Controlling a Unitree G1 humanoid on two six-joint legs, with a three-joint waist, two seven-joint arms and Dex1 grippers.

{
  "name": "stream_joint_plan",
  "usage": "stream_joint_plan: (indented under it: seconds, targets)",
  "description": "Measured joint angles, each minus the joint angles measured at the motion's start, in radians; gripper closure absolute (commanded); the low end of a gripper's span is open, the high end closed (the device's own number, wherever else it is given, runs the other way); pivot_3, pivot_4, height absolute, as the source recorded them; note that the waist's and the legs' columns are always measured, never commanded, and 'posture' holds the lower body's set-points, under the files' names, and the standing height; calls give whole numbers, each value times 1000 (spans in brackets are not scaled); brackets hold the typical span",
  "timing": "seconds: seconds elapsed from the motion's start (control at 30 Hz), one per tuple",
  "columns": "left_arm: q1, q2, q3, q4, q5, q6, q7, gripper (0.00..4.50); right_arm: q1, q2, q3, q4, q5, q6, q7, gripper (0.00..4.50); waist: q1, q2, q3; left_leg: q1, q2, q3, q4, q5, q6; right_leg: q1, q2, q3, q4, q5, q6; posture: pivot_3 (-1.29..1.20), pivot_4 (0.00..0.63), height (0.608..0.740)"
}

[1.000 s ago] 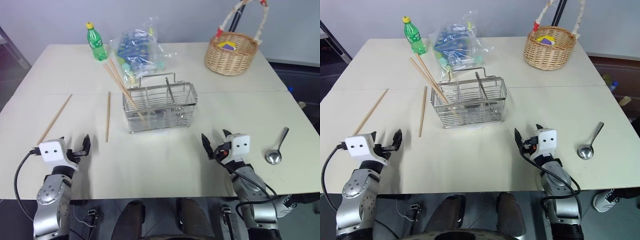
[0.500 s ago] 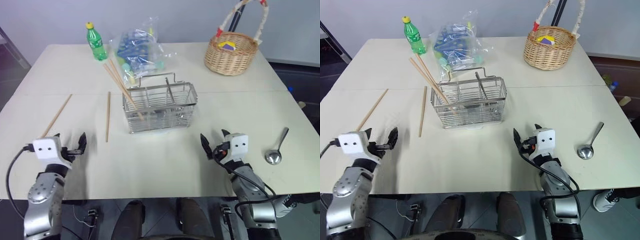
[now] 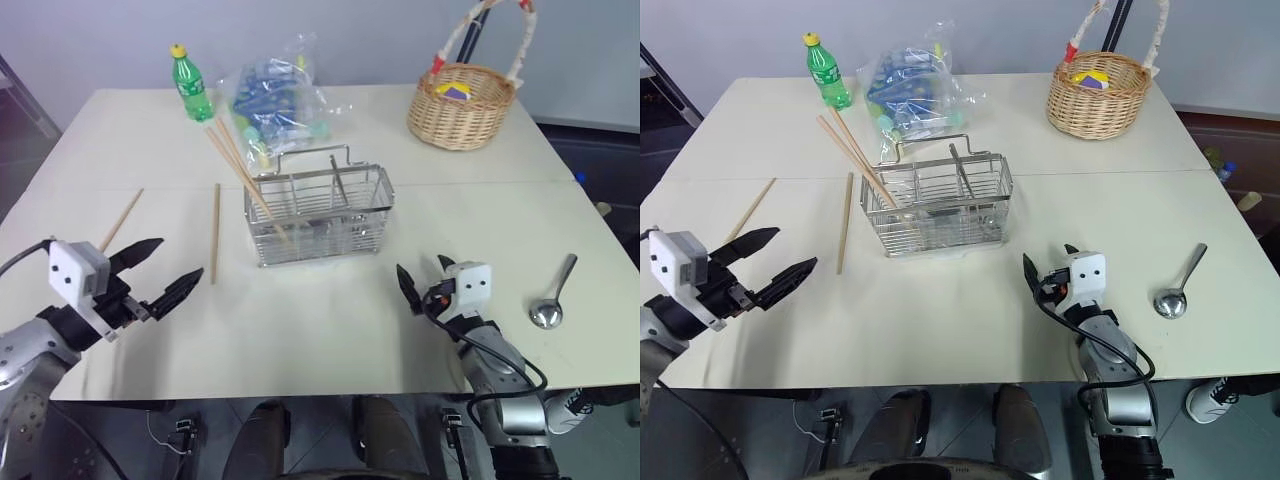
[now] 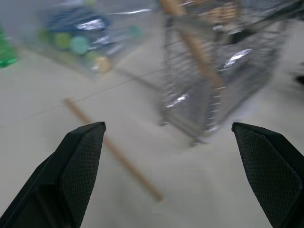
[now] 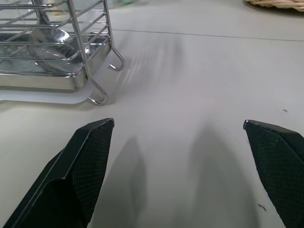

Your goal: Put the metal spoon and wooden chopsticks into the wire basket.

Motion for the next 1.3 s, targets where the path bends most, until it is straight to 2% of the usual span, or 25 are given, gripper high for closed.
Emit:
stream_joint_plan:
  seconds: [0.2,0.37,0.63,1.03,1.17,1.3]
  targets:
    - [-124,48,-2,-88,-199,113,-7,21,-10,-7,-1,9,0,-1,12,0,0,0,0,0,0,0,0,0,0,0,0,0,0,0,0,0,150,740]
    - [-192,46,-49,-94,-289,171,1,21,-13,-14,-1,9,-1,-1,18,0,-3,0,0,1,0,0,0,0,0,0,0,0,1,0,0,0,150,740]
    - [-193,52,-86,-78,-295,196,-50,21,-17,-32,-27,-15,10,59,0,0,-2,1,0,0,0,0,0,0,0,0,0,0,1,0,0,0,150,740]
    - [-198,116,-135,1,-265,215,-243,21,-129,-73,-92,-132,78,340,-58,0,-1,1,1,0,0,0,0,0,0,-1,1,0,1,0,0,0,150,740]
    - [-243,123,-173,52,-217,204,-301,21,-193,-81,-129,-164,94,496,-121,0,-1,2,1,0,0,0,0,0,0,-1,1,0,1,0,0,0,150,740]
    - [-265,104,-209,69,-185,187,-326,21,-303,-99,-266,-180,119,729,-238,0,2,2,1,-1,0,0,0,0,0,-1,0,0,1,0,0,0,150,740]
